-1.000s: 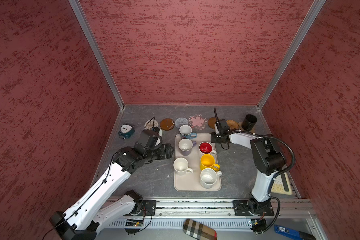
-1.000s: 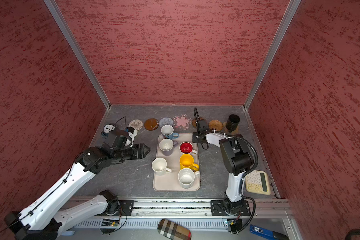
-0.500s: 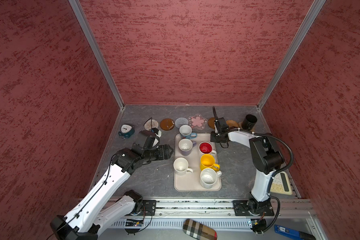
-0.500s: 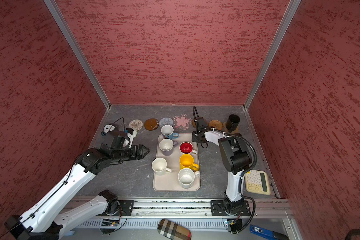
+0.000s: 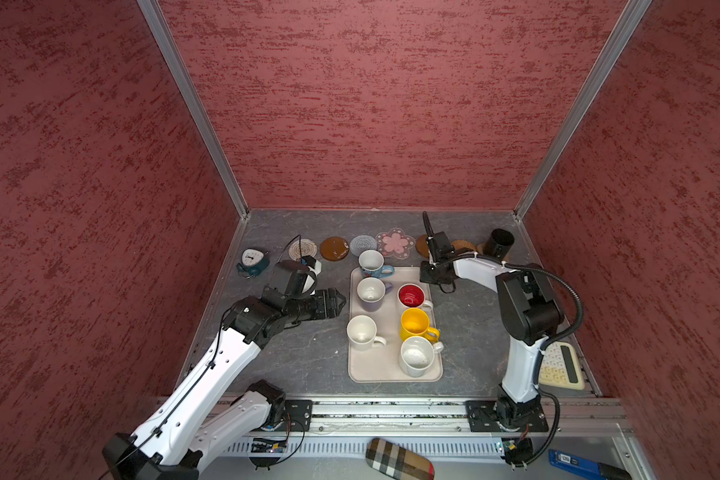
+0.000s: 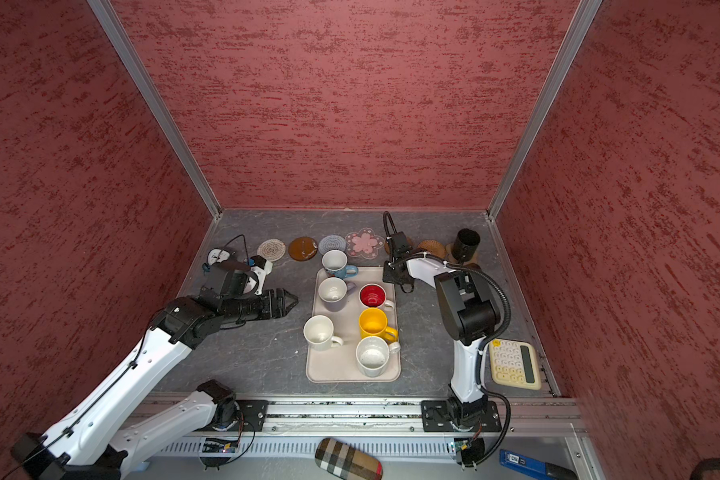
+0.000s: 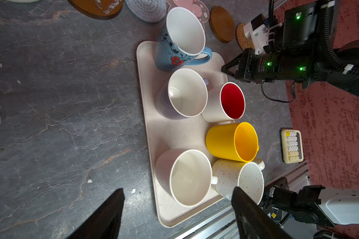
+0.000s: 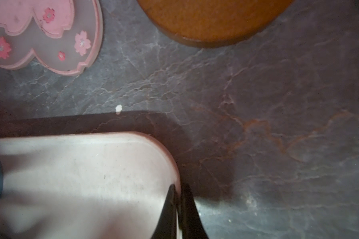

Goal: Place cups on coasters
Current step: Move the tray to the center of the table.

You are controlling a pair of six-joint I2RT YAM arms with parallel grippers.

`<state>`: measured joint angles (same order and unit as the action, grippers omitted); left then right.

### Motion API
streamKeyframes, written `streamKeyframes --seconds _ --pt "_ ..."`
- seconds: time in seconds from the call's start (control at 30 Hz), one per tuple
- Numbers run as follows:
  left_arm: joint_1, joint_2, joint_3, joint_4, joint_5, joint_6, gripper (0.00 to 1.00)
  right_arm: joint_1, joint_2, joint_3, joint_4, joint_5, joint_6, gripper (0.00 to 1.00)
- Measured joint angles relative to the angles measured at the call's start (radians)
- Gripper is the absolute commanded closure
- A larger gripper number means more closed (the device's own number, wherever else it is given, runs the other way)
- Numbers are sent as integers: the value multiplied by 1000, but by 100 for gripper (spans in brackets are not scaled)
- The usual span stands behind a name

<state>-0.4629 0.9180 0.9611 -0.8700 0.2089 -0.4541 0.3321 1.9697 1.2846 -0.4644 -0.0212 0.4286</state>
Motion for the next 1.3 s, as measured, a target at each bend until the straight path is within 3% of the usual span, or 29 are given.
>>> streamKeyframes --seconds 0.97,1.3 --pt "66 12 0 3 33 26 18 -13 60 100 -60 -9 -3 100" --pt "70 32 0 3 37 34 18 -43 58 90 -47 -80 -3 100"
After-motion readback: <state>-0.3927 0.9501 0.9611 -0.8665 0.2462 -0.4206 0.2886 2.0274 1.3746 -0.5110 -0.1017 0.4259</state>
